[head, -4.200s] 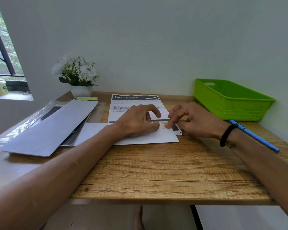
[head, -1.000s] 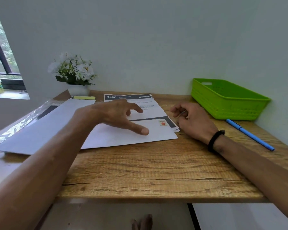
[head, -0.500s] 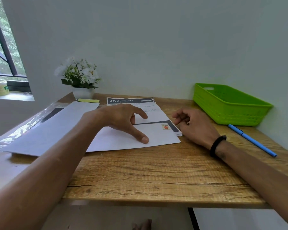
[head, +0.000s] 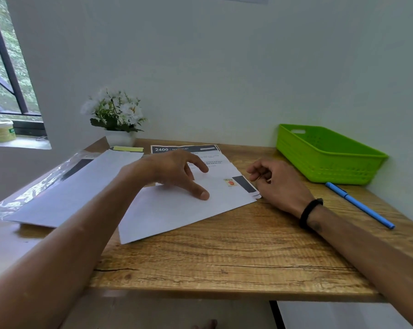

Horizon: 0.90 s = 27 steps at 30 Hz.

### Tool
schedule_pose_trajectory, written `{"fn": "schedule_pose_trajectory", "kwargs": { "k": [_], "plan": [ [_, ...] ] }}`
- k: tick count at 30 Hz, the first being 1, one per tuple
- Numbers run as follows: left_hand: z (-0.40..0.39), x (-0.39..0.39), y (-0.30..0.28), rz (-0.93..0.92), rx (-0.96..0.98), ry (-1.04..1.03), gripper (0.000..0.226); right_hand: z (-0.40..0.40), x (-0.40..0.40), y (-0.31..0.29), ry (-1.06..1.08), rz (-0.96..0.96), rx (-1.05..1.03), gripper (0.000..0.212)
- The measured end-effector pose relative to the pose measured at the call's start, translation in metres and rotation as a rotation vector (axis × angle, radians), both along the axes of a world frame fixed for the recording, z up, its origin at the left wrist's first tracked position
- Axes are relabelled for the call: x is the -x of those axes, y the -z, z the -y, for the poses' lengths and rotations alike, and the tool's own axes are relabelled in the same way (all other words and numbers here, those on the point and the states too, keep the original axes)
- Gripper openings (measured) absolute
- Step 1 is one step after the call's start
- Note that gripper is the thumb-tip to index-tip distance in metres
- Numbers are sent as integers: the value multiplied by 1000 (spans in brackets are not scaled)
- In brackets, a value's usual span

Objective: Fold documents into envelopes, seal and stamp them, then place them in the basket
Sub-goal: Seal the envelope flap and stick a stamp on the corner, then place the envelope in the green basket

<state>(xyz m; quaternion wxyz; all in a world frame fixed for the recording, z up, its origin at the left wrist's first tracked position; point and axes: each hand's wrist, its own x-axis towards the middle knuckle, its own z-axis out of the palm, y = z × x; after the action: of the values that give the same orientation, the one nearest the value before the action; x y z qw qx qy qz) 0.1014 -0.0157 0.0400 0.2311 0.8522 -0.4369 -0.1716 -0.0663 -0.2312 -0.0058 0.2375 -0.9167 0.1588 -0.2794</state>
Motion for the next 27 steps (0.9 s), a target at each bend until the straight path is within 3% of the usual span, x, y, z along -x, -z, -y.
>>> {"fn": "schedule_pose_trajectory", "kwargs": {
  "k": [8, 19, 21, 25, 27],
  "plan": [
    [-8, -4, -4, -251, 205, -109, 43, 0, 0, 0, 32, 19, -23, 32],
    [-16, -8, -13, -756, 666, -219, 23, -12, 8, -18, -20, 391, -228, 25],
    [-14, -10, -11, -831, 744, -241, 23, -19, 8, -21, -32, 378, -292, 16],
    [-2, -12, -1, -864, 876, -297, 30, -41, 10, -25, -114, 211, -632, 49],
    [2, -10, -1, -875, 933, -307, 24, -54, 12, -27, -161, 132, -769, 50]
  ]
}}
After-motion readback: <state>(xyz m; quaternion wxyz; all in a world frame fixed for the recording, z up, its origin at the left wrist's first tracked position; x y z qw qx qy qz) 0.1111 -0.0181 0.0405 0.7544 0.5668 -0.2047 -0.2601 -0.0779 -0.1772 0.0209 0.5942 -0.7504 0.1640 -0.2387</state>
